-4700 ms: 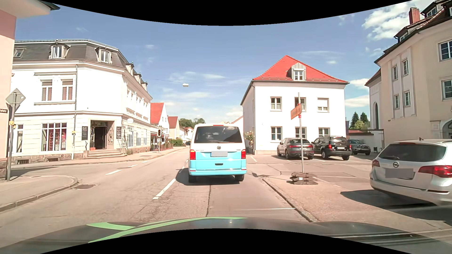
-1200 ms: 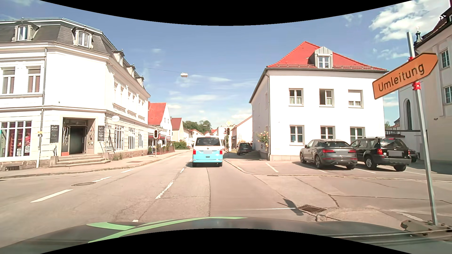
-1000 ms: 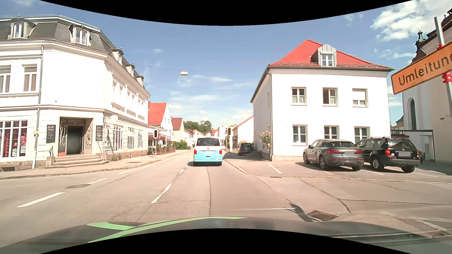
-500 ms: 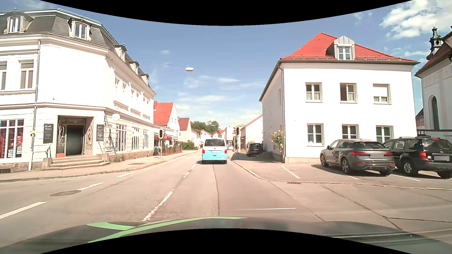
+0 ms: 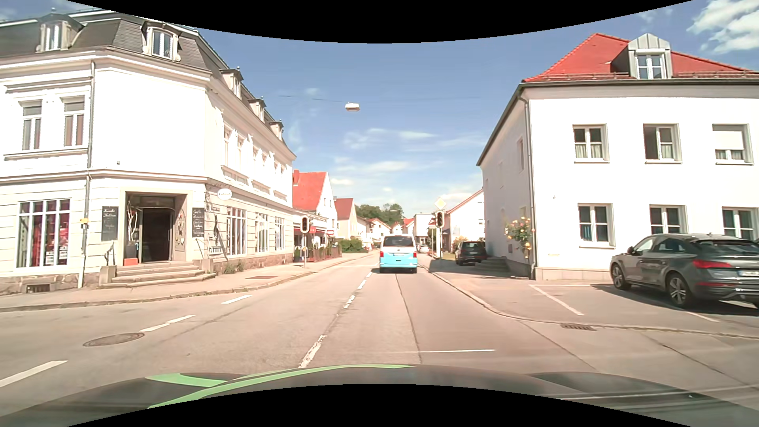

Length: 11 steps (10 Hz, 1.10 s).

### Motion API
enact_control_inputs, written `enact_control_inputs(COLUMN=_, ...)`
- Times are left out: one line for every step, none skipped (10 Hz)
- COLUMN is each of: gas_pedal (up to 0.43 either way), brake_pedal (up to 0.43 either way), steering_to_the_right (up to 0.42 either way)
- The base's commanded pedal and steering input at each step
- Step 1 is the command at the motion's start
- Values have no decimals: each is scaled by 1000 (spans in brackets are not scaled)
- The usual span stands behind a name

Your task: Follow the waypoints while adhering to traffic rules and regulations

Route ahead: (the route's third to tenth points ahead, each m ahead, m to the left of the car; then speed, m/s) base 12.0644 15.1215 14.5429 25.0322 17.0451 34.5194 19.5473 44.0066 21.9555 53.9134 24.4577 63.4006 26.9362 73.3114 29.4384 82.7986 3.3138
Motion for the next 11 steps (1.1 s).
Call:
enact_control_inputs(gas_pedal=130, brake_pedal=0, steering_to_the_right=-426)
enact_control_inputs(gas_pedal=130, brake_pedal=0, steering_to_the_right=-440)
enact_control_inputs(gas_pedal=130, brake_pedal=0, steering_to_the_right=-455)
enact_control_inputs(gas_pedal=130, brake_pedal=0, steering_to_the_right=-475)
enact_control_inputs(gas_pedal=130, brake_pedal=0, steering_to_the_right=-487)
enact_control_inputs(gas_pedal=130, brake_pedal=0, steering_to_the_right=-488)
enact_control_inputs(gas_pedal=118, brake_pedal=0, steering_to_the_right=-491)
enact_control_inputs(gas_pedal=110, brake_pedal=0, steering_to_the_right=-503)
enact_control_inputs(gas_pedal=98, brake_pedal=0, steering_to_the_right=-516)
enact_control_inputs(gas_pedal=98, brake_pedal=0, steering_to_the_right=-535)
enact_control_inputs(gas_pedal=98, brake_pedal=0, steering_to_the_right=-545)
